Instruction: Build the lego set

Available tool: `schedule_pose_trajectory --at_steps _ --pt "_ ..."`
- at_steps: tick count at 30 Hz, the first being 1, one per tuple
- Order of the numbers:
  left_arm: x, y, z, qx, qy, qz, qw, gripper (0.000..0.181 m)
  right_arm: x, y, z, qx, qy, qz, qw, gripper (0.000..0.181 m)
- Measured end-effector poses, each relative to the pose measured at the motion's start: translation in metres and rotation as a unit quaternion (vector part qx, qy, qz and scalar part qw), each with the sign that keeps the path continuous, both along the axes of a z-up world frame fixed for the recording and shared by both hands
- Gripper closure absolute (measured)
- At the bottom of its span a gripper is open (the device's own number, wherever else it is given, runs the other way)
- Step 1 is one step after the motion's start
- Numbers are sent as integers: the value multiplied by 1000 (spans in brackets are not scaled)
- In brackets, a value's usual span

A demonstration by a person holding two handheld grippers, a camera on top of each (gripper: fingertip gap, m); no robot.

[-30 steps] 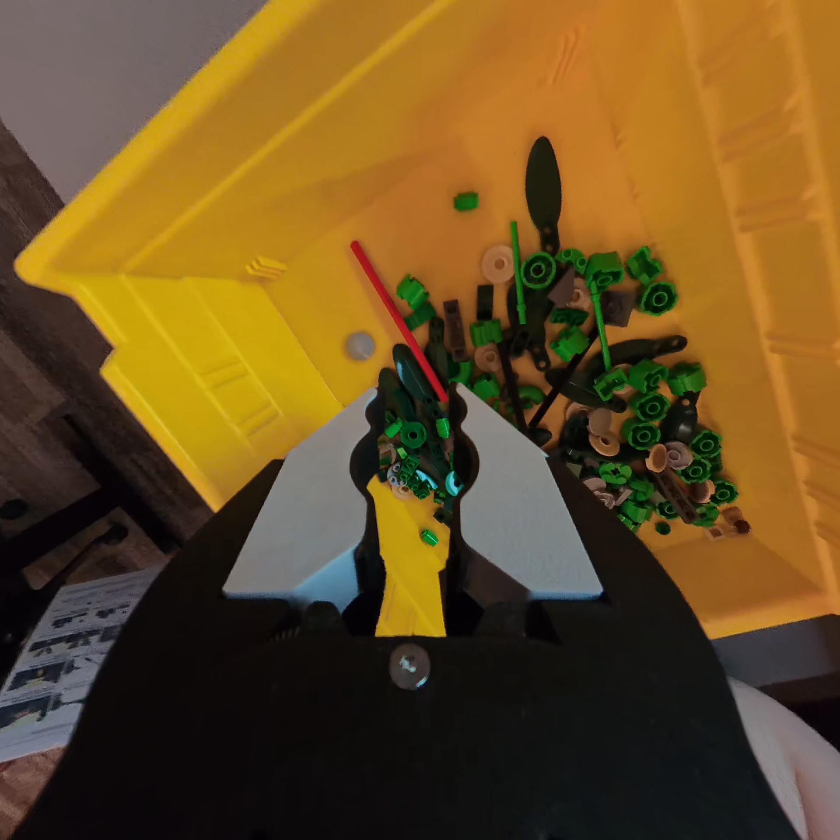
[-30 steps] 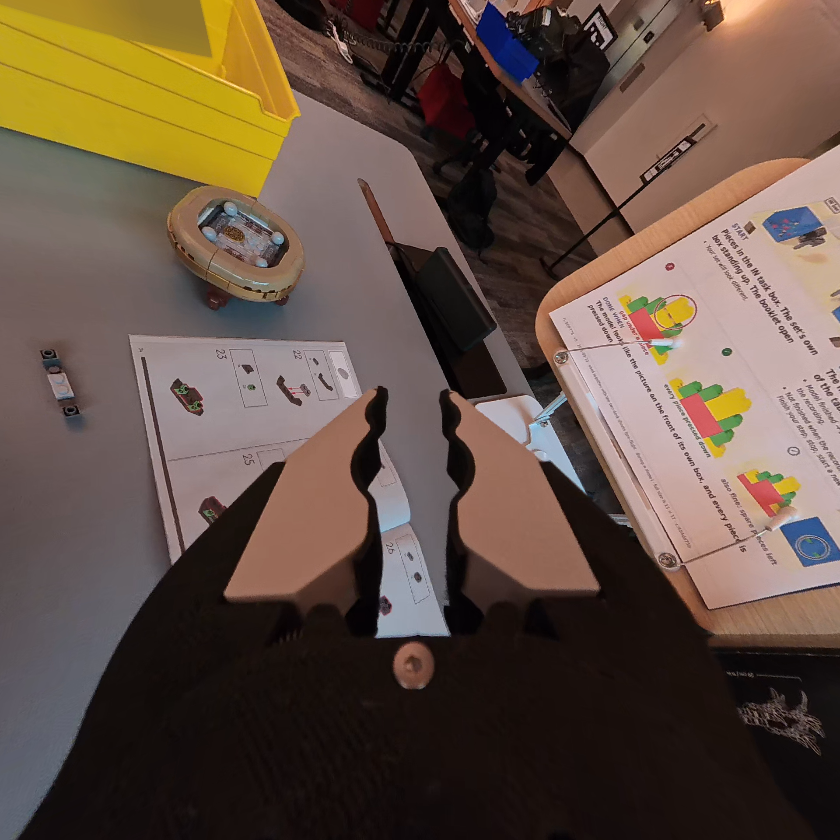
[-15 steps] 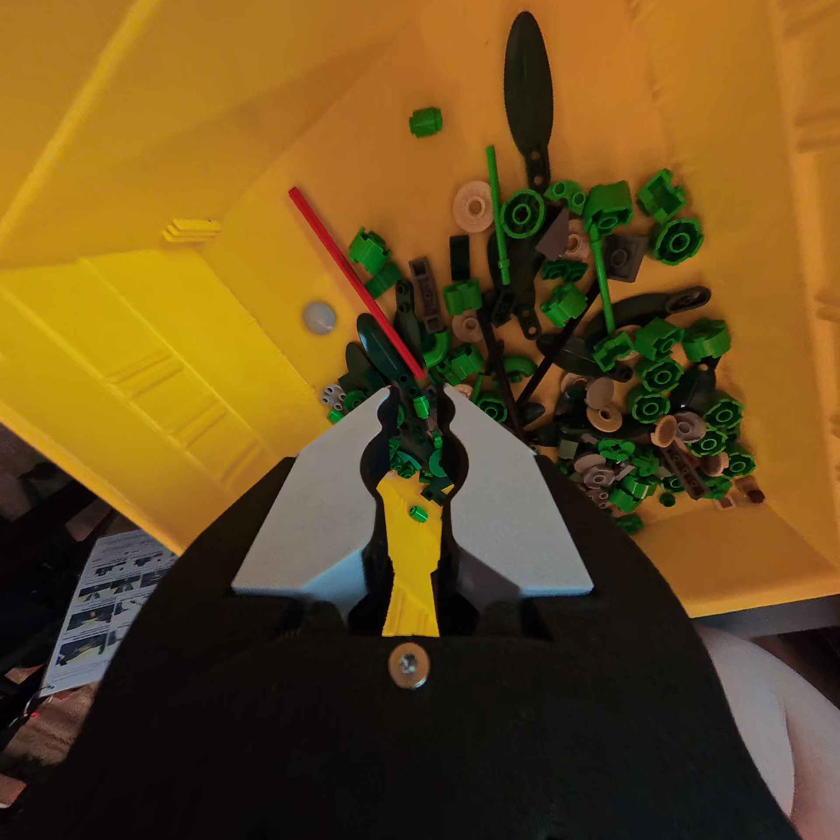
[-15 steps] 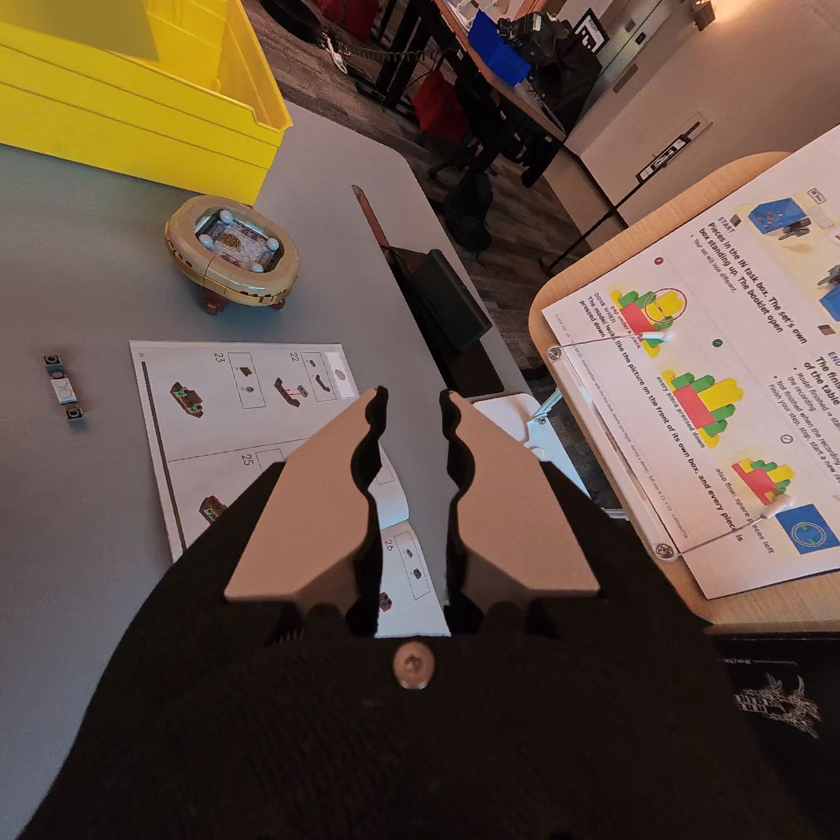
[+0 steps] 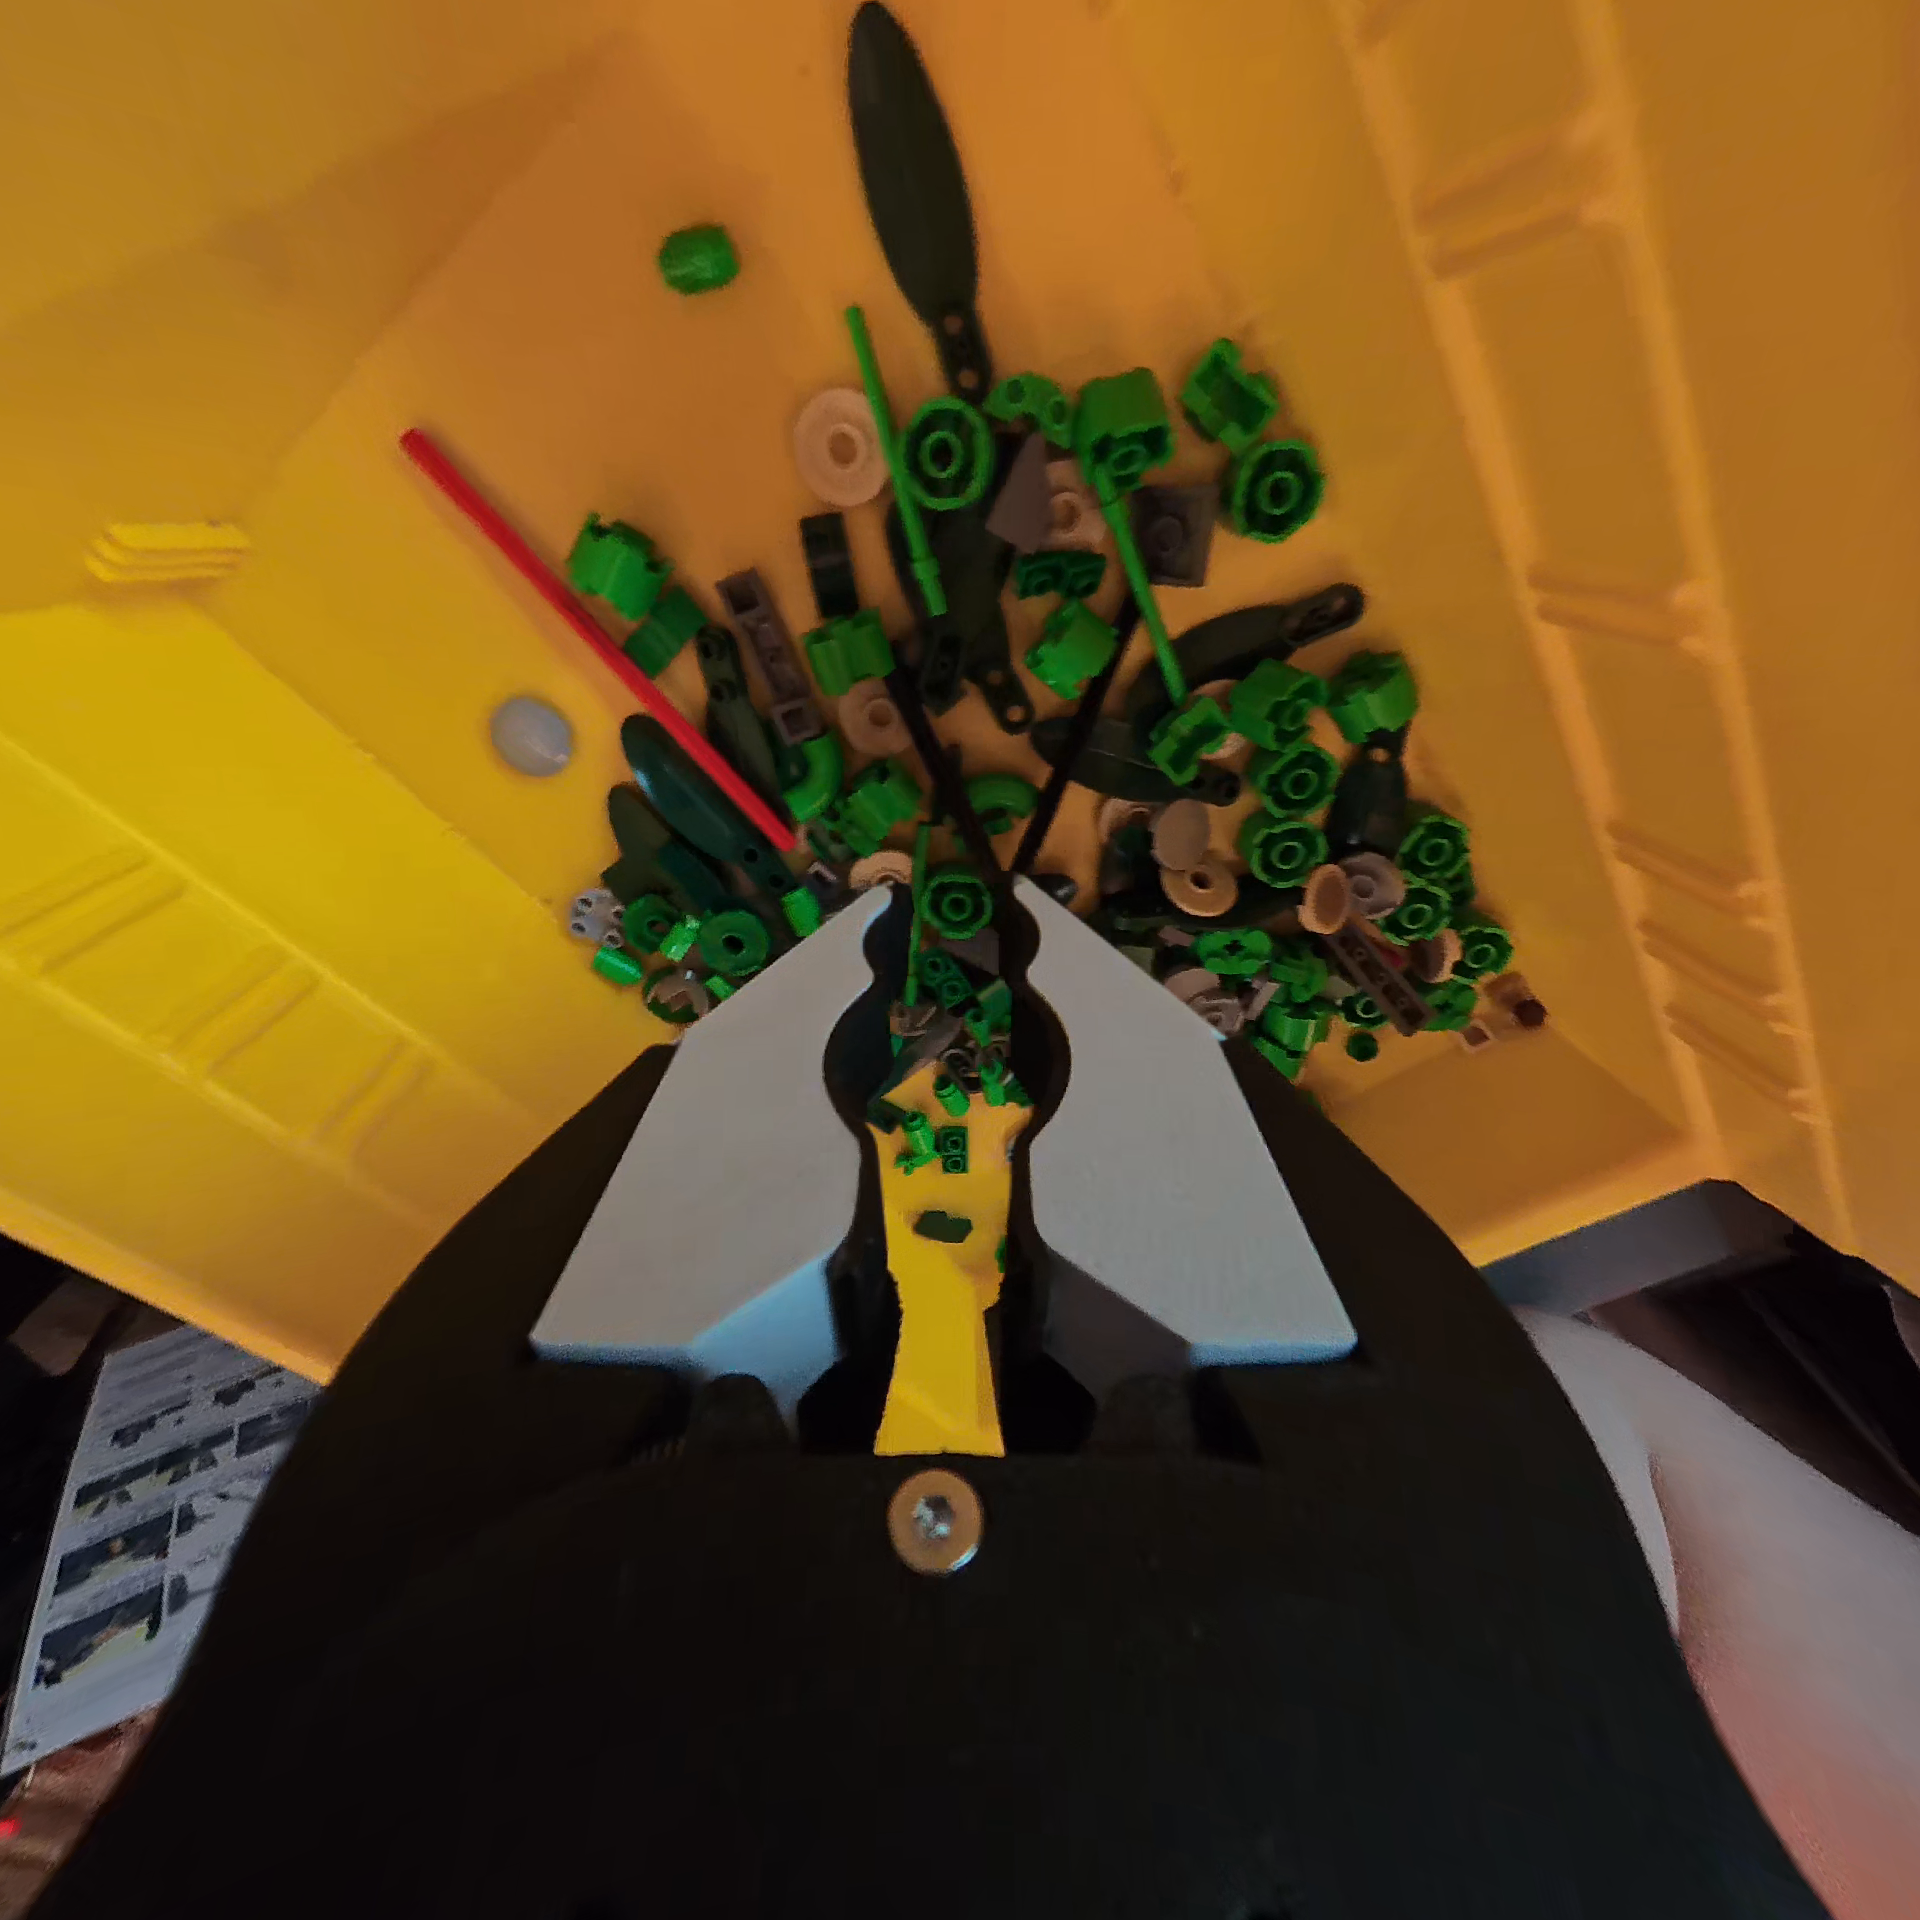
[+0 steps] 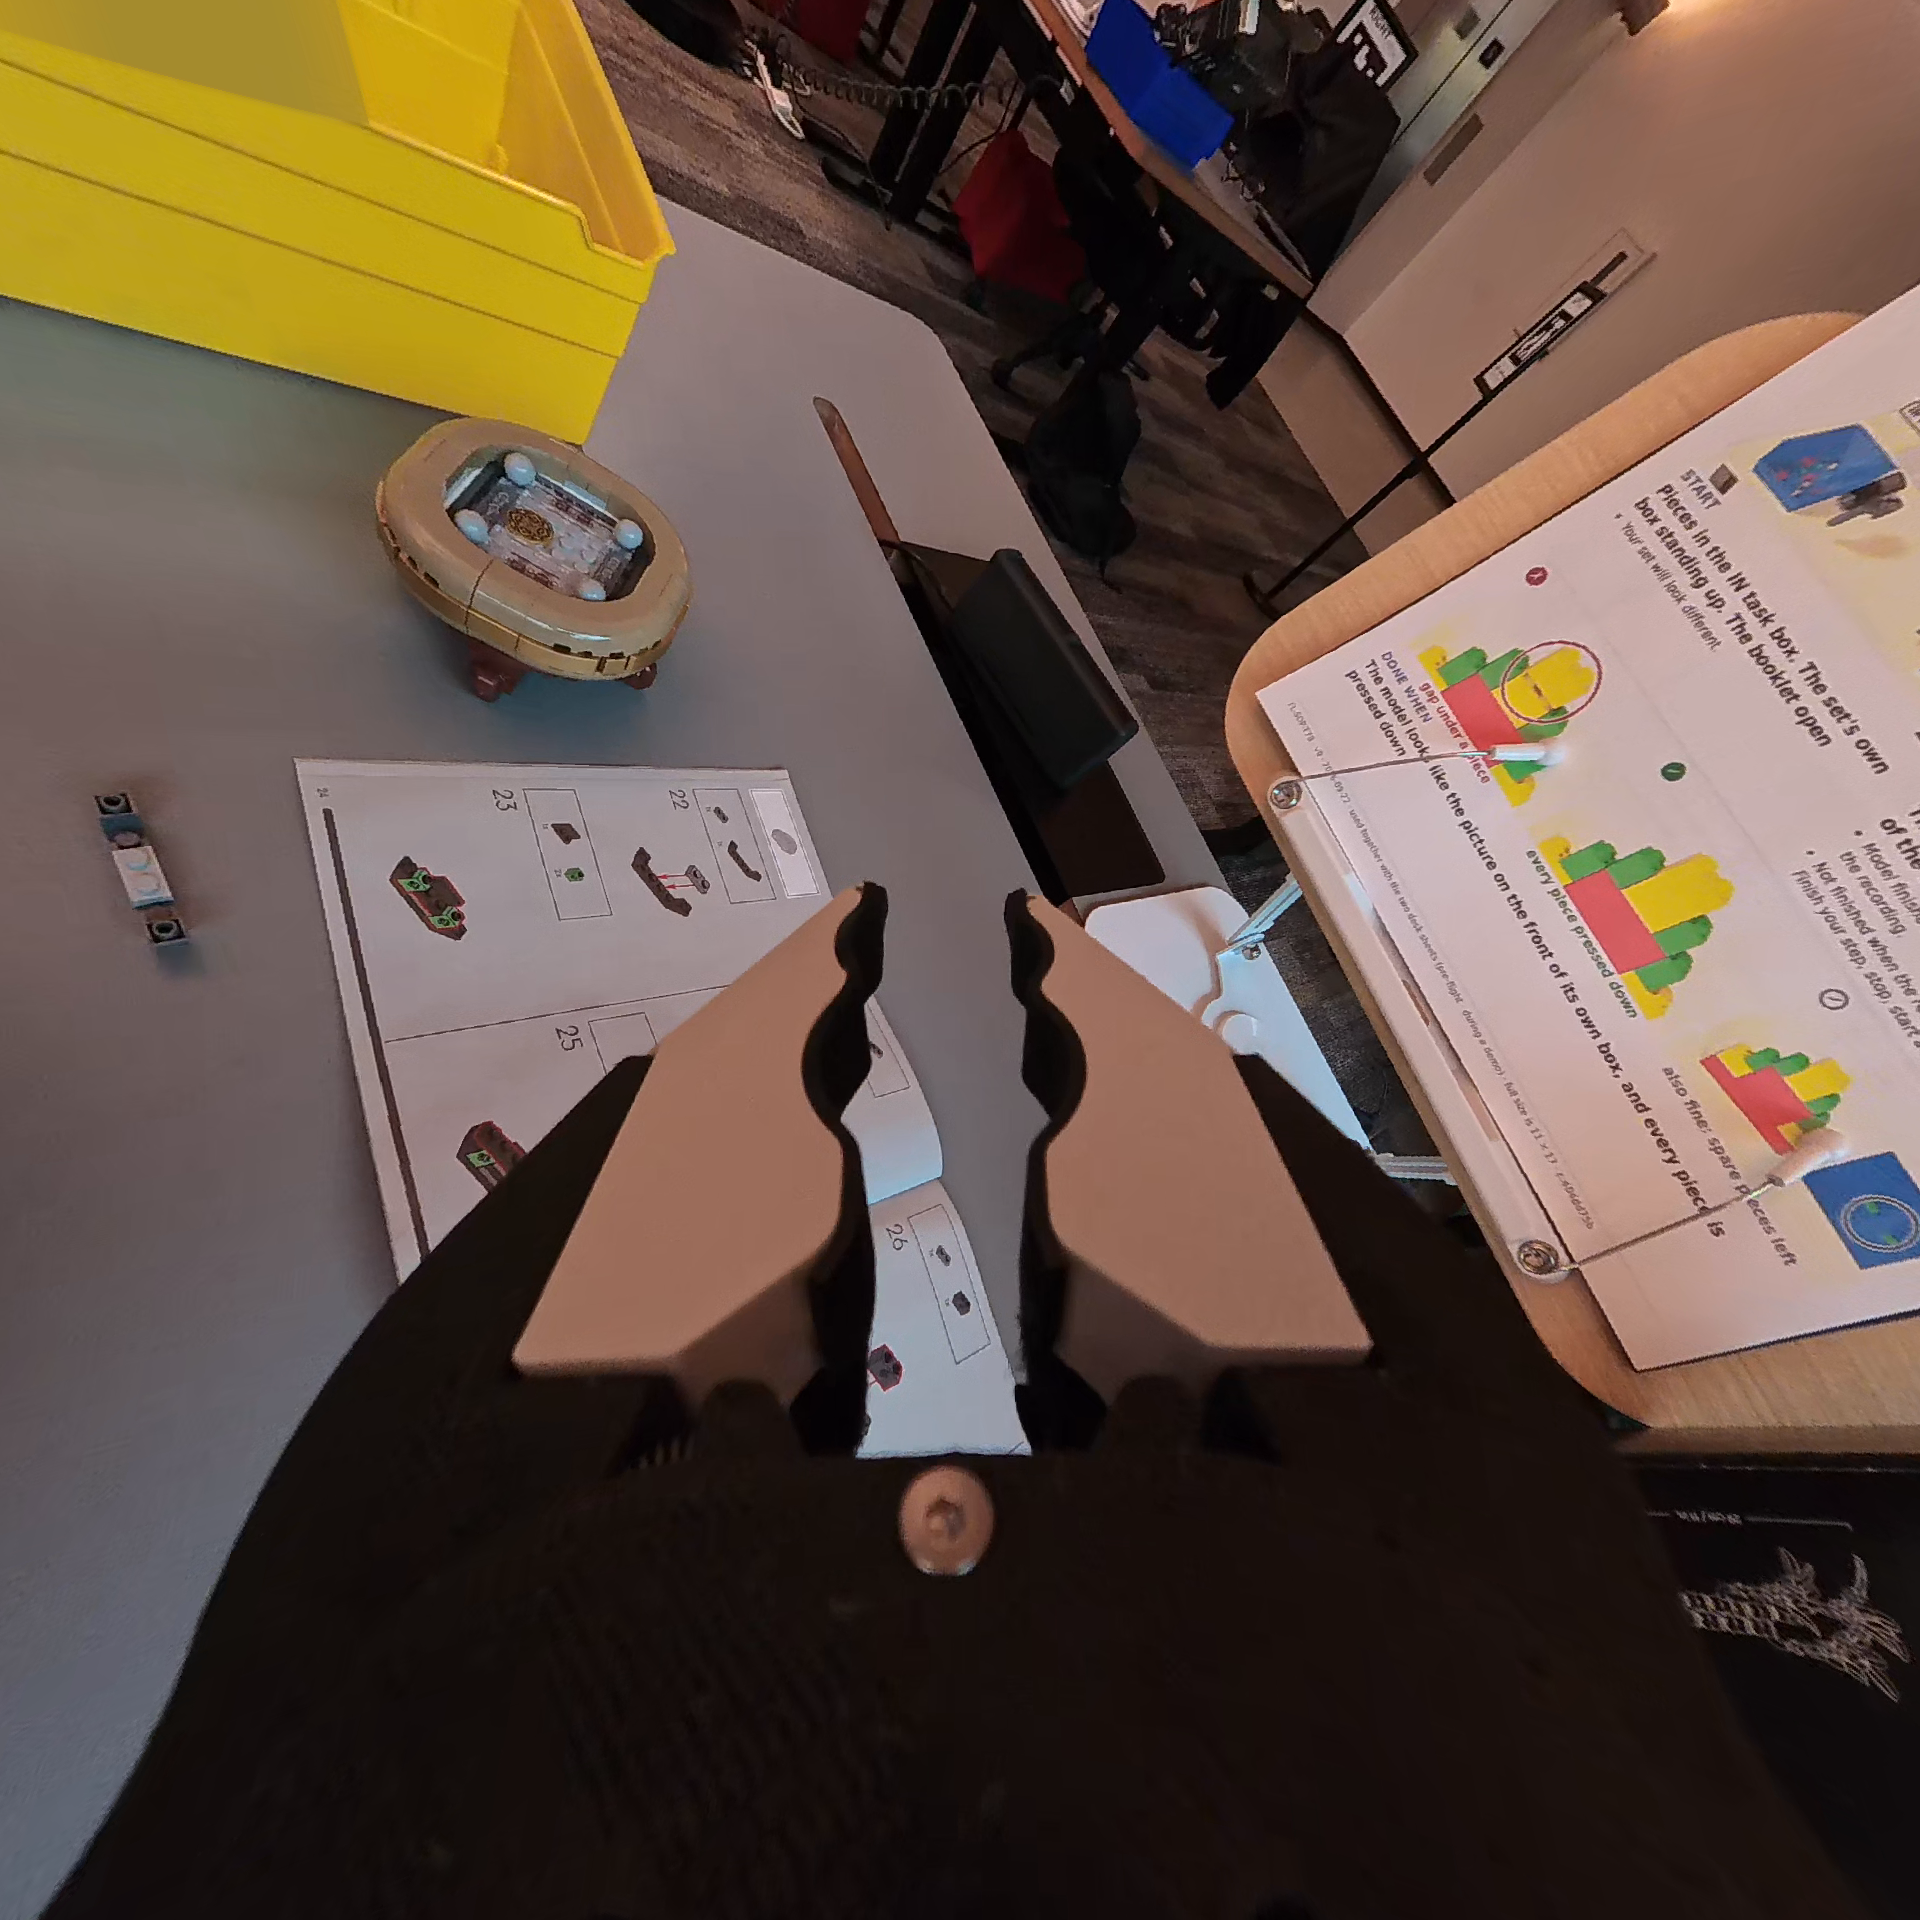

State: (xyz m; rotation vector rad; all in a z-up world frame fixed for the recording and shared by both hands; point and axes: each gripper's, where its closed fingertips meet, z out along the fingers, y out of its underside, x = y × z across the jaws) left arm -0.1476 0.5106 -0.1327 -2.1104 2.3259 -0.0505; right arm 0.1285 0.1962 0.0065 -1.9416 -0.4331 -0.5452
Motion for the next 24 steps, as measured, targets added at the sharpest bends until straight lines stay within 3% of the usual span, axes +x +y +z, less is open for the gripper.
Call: schedule_pose_trajectory --at_steps 1,12,24 --pt "1 -4 1 -5 -3 -7 1000 167 0 0 0 -1 0 0 1000 159" --pt "-4 -28 -1 -86 13 -9 996 166 1 0 -2 -5 0 -1 1000 159" --pt "-21 -3 -6 -42 51 57 996 168 0 1 -7 -13 -1 -1 1000 159"
